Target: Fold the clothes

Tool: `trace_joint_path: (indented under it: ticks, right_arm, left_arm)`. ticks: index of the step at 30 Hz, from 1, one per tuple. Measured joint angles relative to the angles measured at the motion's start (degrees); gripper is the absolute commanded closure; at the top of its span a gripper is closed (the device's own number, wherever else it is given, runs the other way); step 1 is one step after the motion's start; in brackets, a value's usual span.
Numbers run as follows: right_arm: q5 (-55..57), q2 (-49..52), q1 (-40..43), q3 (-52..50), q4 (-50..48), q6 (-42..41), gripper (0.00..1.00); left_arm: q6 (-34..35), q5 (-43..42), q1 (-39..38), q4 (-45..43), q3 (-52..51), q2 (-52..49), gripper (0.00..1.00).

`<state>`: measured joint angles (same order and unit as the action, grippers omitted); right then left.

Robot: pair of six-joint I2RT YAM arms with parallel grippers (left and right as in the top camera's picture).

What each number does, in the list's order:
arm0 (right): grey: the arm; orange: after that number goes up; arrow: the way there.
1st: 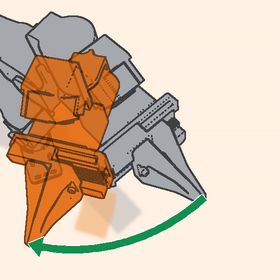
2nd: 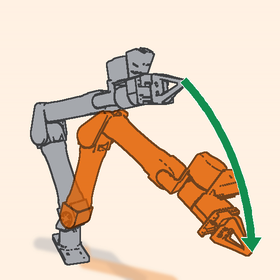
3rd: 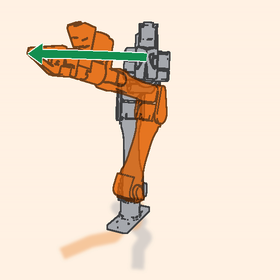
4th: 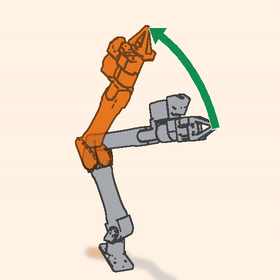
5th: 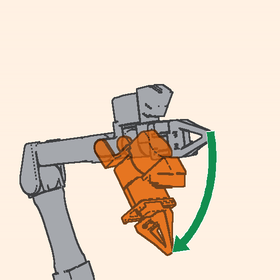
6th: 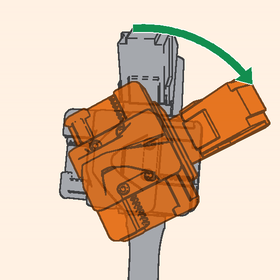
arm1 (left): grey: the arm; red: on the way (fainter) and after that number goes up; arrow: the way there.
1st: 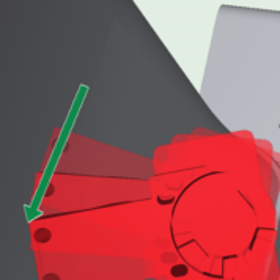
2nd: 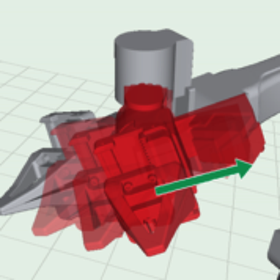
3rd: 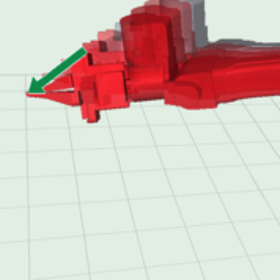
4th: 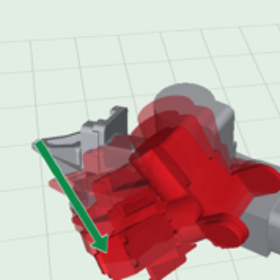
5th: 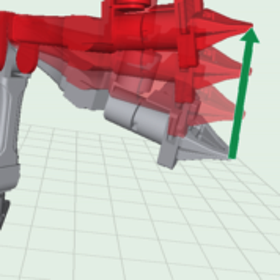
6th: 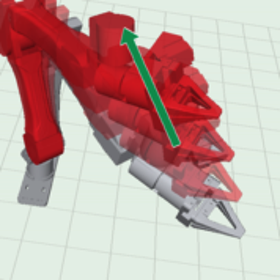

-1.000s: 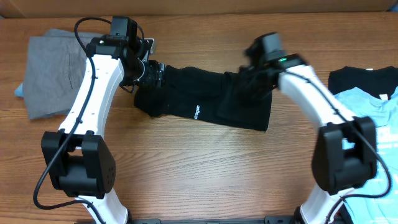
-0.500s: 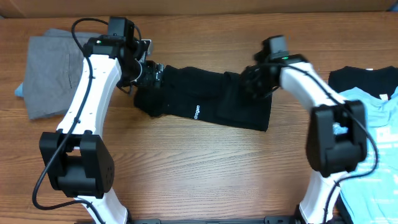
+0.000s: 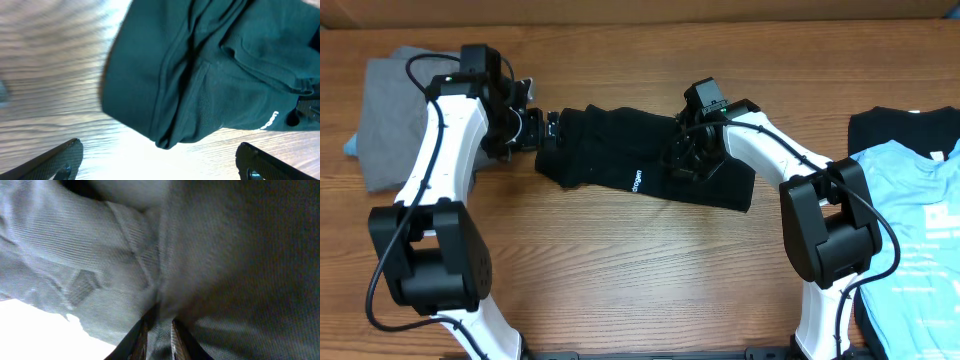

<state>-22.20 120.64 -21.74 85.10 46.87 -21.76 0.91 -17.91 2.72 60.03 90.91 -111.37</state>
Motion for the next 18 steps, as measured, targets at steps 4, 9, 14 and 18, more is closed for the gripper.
trace_joint_path:
  ticks: [4, 9, 14, 18]
  right_arm:
    - [0.2, 0.7, -0.1, 0.0, 1.3, -0.7, 0.8]
    - [0.1, 0.8, -0.1, 0.0, 1.3, -0.8, 0.8]
    - [0.1, 0.8, -0.1, 0.0, 1.3, -0.9, 0.8]
    - [0.1, 0.8, -0.1, 0.0, 1.3, -0.9, 0.8]
  left_arm:
    - [0.0, -2.9, 0.0, -1.3, -0.6, -3.8, 0.0]
    - [0.0, -6.5, -0.1, -6.1, -0.7, -9.0, 0.0]
    - [-0.7, -8.0, -0.4, -10.4, -0.7, -12.3, 0.0]
    - [-0.9, -9.2, -1.8, -13.0, -0.3, -13.2, 0.0]
